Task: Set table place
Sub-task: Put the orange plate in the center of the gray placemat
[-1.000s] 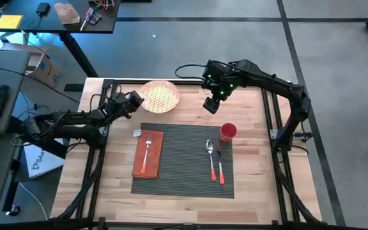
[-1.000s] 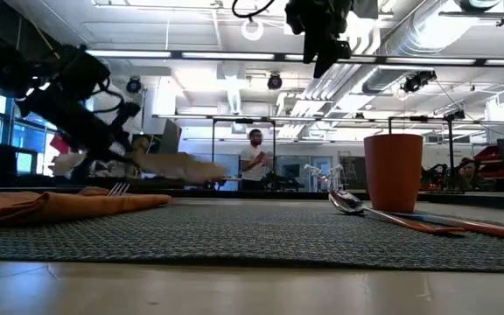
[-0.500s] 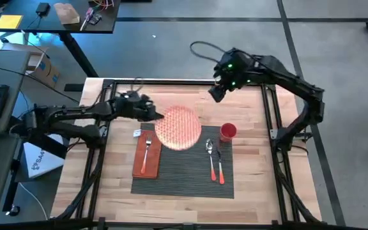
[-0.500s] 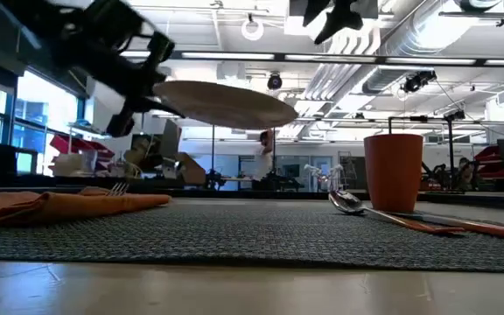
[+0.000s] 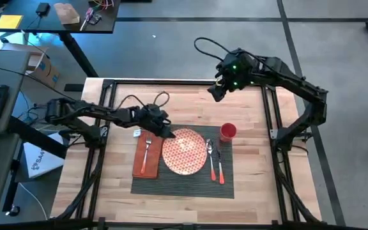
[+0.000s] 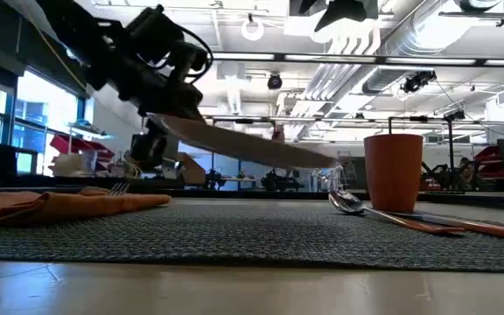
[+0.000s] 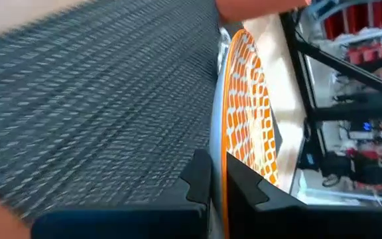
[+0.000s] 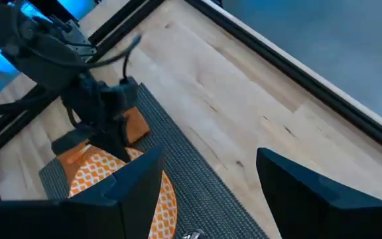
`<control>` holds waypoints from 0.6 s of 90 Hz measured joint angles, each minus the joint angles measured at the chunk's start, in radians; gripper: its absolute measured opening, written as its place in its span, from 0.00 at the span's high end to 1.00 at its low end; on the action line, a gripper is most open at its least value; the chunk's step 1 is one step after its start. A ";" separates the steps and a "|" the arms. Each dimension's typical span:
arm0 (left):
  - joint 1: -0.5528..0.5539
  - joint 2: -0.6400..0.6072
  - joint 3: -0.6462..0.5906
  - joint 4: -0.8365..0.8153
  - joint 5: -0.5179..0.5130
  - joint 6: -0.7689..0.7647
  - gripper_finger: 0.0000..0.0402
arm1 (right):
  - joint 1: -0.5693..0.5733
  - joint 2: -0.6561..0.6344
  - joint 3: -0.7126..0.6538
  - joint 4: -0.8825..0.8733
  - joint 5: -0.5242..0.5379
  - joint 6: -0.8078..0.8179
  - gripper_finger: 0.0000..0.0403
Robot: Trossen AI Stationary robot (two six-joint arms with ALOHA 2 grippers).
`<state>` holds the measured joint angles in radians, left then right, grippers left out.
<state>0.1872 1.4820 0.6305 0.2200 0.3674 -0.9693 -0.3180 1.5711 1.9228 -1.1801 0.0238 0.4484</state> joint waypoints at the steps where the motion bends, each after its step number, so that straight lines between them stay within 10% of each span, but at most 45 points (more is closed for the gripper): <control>1: -0.003 0.006 0.000 0.004 0.003 -0.002 1.00 | 0.000 0.000 0.000 0.000 0.000 0.000 0.44; 54: -0.087 0.127 0.001 0.012 -0.120 0.054 1.00 | 0.000 0.000 0.000 0.000 -0.001 -0.003 0.44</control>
<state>0.1005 1.6088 0.6315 0.2321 0.2478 -0.9148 -0.3180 1.5710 1.9228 -1.1799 0.0231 0.4459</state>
